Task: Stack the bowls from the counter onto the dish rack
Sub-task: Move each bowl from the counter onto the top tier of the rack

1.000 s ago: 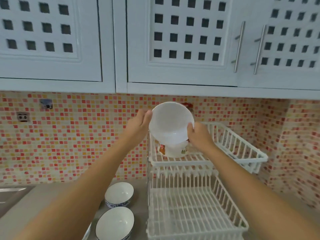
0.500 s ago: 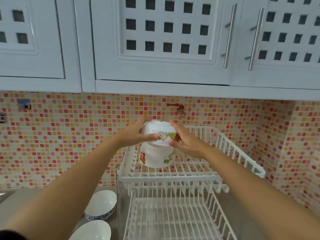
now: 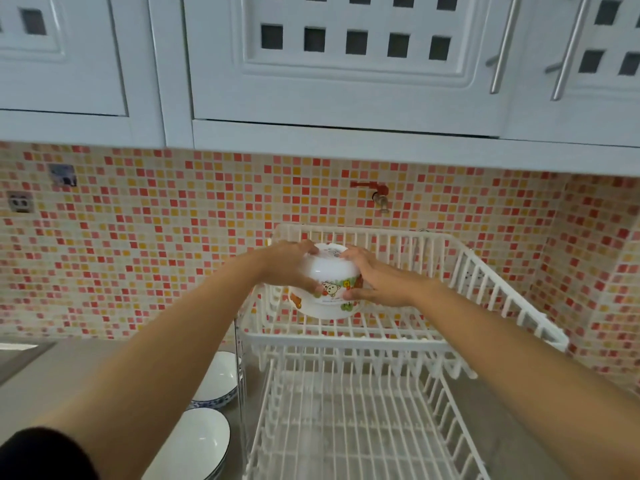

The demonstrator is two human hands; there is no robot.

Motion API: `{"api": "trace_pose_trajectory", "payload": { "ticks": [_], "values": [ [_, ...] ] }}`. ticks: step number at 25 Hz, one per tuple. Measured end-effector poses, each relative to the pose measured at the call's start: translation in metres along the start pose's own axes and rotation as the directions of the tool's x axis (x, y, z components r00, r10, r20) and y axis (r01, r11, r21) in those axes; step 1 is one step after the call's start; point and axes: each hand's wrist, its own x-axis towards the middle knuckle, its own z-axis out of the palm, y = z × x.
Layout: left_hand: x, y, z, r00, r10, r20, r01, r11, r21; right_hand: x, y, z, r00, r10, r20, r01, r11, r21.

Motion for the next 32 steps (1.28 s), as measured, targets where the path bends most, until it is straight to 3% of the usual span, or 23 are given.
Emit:
{"api": "trace_pose_trajectory", "payload": {
  "ticks": [5, 8, 12, 16, 22, 26, 32],
  "values": [
    [0.003, 0.000, 0.006, 0.999, 0.027, 0.022, -0.028, 0.998, 0.047, -0.005, -0.004, -0.001, 0.998, 0.039, 0.041, -0.038, 0.999, -0.030],
    [-0.001, -0.002, 0.000, 0.999, 0.049, -0.008, -0.049, 0.997, 0.051, -0.013, -0.014, -0.011, 0.995, 0.098, -0.030, -0.097, 0.995, 0.013],
    [-0.023, -0.029, -0.025, 0.980, 0.073, -0.185, -0.049, 0.990, 0.132, -0.009, -0.058, -0.021, 0.975, 0.046, -0.219, -0.061, 0.996, -0.060],
    [-0.063, -0.079, -0.041, 0.948, -0.052, -0.314, 0.088, 0.991, 0.100, 0.022, -0.126, -0.013, 0.961, -0.044, -0.272, 0.003, 0.989, -0.148],
    [-0.141, -0.190, 0.003, 0.909, -0.354, -0.220, 0.369, 0.929, 0.028, 0.083, -0.250, 0.082, 0.975, -0.106, -0.196, 0.086, 0.991, -0.106],
    [-0.195, -0.238, 0.058, 0.872, -0.483, -0.077, 0.483, 0.875, -0.022, 0.116, -0.287, 0.182, 0.998, -0.021, -0.053, 0.021, 1.000, -0.002],
    [-0.245, -0.321, 0.171, 0.716, -0.694, 0.079, 0.698, 0.706, -0.122, 0.148, -0.304, 0.311, 0.990, 0.074, 0.123, -0.071, 0.997, -0.028]
  ]
}}
